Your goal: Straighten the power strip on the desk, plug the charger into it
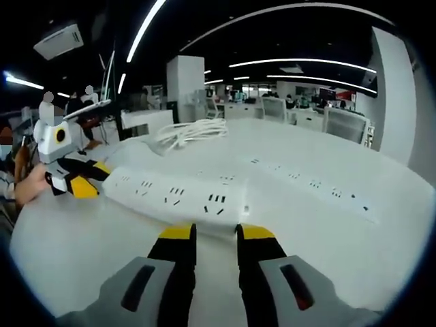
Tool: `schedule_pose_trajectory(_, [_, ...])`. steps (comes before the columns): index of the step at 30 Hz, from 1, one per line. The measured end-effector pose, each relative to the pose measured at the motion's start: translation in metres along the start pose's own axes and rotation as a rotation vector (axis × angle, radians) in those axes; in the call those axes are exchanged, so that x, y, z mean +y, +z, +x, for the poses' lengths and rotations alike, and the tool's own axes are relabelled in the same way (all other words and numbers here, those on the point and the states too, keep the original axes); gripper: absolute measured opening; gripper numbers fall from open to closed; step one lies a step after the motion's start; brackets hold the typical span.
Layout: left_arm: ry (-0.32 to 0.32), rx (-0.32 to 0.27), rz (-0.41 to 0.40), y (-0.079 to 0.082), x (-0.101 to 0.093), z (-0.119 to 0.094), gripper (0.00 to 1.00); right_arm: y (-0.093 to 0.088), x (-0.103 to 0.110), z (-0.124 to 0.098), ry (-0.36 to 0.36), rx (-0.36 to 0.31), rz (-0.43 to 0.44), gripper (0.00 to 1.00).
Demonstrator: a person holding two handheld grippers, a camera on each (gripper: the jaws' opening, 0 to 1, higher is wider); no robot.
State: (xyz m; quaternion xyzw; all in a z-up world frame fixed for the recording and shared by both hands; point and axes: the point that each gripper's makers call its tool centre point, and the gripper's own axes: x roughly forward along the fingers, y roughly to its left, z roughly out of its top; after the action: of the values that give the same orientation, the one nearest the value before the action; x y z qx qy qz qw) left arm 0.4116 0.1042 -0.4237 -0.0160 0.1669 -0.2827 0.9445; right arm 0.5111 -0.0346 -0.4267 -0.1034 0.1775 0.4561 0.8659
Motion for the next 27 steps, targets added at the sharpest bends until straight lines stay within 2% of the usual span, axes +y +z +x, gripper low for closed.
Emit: schedule_pose_trajectory(27, [0.038,0.010,0.077,-0.003,0.004,-0.003,0.23,-0.005,0.012,-0.012,-0.023,-0.019,0.009,0.21])
